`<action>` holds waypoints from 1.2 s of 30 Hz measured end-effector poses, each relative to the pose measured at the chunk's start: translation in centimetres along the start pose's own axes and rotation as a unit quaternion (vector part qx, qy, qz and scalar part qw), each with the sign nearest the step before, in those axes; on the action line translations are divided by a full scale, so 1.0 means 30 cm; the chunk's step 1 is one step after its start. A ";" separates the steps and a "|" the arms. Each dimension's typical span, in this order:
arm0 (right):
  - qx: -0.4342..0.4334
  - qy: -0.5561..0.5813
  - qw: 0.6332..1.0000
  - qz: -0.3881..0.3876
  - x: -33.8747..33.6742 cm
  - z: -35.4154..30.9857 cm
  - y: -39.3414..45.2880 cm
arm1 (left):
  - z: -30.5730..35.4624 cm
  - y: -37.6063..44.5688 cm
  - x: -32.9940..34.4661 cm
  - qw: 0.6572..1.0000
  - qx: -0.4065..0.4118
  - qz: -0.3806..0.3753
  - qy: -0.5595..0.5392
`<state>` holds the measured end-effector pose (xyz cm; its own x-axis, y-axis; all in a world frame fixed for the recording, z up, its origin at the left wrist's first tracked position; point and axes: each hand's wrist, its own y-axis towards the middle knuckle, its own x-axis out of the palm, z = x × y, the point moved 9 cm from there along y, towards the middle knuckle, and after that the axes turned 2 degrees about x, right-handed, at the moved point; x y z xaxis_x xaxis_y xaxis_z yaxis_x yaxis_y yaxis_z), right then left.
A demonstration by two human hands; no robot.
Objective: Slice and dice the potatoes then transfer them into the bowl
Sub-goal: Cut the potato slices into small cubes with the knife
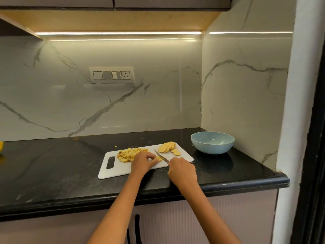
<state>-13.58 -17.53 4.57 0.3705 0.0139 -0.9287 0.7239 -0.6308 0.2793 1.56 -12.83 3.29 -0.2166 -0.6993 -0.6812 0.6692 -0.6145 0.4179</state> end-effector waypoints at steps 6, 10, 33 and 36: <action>-0.007 -0.007 1.000 -0.001 -0.002 -0.010 -0.002 | -0.002 0.004 0.002 1.000 0.005 0.002 -0.009; -0.018 -0.028 0.999 -0.003 -0.003 -0.035 0.000 | -0.006 0.012 0.003 1.000 0.012 0.000 -0.023; -0.017 -0.025 1.000 0.001 -0.001 -0.030 -0.026 | -0.008 0.003 -0.008 0.999 0.013 0.038 -0.024; -0.020 -0.018 1.000 0.002 0.003 -0.039 -0.027 | -0.010 0.003 -0.009 0.999 0.011 0.042 -0.018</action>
<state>-13.46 -16.10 4.56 0.3532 -0.0171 -0.9354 0.7458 -0.5985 0.2925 1.90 -12.58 3.34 -0.1870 -0.7610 -0.6212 0.6708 -0.5609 0.4852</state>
